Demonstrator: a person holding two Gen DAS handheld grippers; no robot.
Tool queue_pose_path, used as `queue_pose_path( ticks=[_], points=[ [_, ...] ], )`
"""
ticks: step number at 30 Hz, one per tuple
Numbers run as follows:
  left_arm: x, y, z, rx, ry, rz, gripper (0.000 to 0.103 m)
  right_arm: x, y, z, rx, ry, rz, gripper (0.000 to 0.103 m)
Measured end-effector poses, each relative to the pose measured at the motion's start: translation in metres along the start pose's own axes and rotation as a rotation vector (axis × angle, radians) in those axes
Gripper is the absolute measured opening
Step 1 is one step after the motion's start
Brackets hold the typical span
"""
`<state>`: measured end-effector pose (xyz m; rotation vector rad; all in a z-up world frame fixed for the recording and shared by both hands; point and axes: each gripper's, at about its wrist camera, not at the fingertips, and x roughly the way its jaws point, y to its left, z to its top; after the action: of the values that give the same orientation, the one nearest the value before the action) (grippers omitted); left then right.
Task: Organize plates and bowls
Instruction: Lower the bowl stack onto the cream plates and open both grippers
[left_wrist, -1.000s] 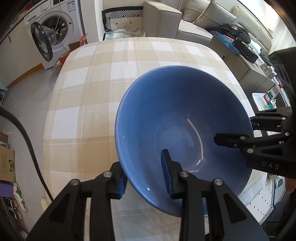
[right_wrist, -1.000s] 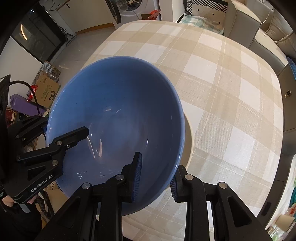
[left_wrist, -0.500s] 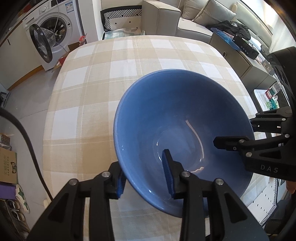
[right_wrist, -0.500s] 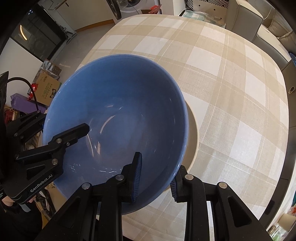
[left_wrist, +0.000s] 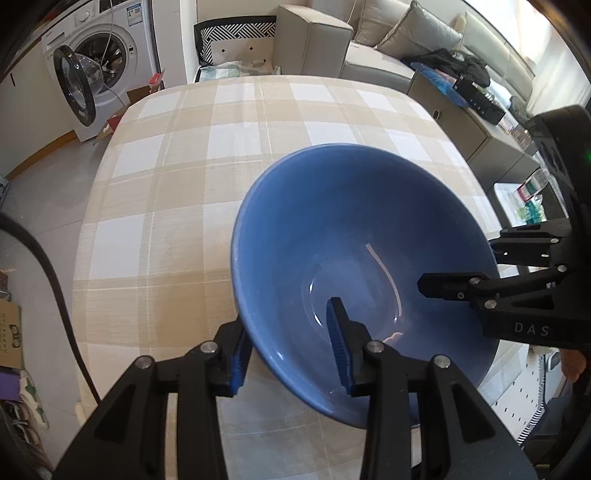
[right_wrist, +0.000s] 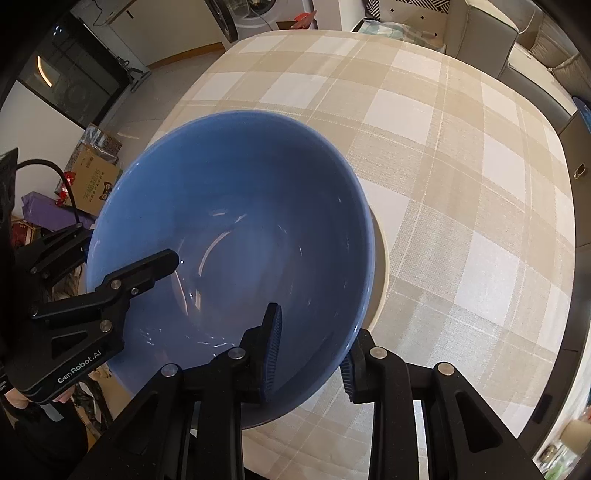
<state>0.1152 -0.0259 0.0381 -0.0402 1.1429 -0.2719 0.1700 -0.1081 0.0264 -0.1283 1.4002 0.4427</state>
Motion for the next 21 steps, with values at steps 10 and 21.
queue_pose_path(
  ticks=[10,21],
  points=[
    [-0.028,0.029,-0.011,-0.045,-0.167,-0.037,0.064,-0.014,-0.004,-0.010,0.003,-0.143,0.108,0.074],
    [-0.051,0.031,-0.028,-0.024,-0.327,-0.026,0.103,-0.019,-0.012,-0.027,0.021,-0.269,0.138,0.098]
  ],
)
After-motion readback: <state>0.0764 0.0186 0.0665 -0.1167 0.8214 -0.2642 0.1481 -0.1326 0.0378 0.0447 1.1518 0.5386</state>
